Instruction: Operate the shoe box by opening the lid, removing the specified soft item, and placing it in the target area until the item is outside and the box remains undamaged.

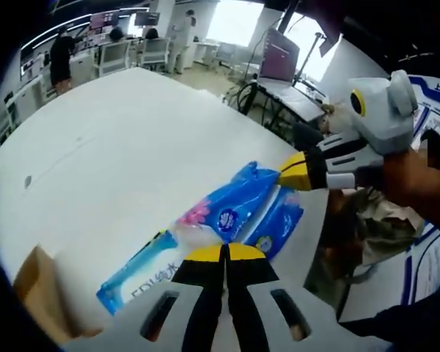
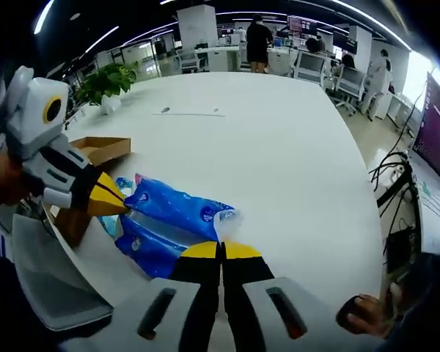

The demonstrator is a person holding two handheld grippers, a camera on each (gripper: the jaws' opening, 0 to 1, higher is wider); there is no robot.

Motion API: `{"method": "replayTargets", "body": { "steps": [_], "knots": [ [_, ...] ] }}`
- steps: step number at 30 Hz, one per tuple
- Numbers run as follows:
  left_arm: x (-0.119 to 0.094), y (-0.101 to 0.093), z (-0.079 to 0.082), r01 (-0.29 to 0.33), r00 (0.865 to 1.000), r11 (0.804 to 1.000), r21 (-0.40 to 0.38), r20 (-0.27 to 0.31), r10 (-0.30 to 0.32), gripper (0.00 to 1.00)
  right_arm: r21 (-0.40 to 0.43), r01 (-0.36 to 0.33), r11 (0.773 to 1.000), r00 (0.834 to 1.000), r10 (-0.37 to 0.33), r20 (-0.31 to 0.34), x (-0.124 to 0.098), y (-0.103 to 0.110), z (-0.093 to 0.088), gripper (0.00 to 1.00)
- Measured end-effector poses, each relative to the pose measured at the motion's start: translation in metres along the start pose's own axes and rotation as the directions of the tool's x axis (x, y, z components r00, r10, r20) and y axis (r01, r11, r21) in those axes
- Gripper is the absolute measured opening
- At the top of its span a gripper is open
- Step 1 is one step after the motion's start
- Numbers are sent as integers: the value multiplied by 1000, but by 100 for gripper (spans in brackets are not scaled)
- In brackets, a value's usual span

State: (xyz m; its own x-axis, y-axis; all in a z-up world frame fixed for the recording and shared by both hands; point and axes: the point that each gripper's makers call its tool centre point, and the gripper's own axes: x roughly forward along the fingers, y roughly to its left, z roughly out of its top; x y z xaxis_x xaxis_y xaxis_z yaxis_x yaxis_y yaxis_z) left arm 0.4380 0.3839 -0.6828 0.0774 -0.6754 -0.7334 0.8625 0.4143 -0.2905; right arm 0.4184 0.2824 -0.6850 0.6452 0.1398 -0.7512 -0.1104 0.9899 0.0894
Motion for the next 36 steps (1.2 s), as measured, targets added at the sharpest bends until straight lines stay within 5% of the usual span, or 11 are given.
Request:
{"method": "replayTargets", "body": {
  "steps": [6, 8, 19, 36],
  "knots": [
    [16, -7, 10, 18, 1000, 1000, 5, -13, -18, 0, -1, 21, 1000, 1000, -21, -3, 0, -20, 1, 0],
    [22, -11, 12, 49, 999, 997, -62, -4, -49, 0, -8, 34, 999, 999, -34, -5, 0, -27, 0, 0],
    [42, -21, 16, 42, 999, 999, -12, -21, -42, 0, 12, 45, 999, 999, -45, -4, 2, -49, -9, 0],
    [69, -3, -7, 12, 996, 1000, -15, -87, -13, 0, 17, 10, 1000, 998, -9, -56, 36, -50, -35, 0]
  ]
}}
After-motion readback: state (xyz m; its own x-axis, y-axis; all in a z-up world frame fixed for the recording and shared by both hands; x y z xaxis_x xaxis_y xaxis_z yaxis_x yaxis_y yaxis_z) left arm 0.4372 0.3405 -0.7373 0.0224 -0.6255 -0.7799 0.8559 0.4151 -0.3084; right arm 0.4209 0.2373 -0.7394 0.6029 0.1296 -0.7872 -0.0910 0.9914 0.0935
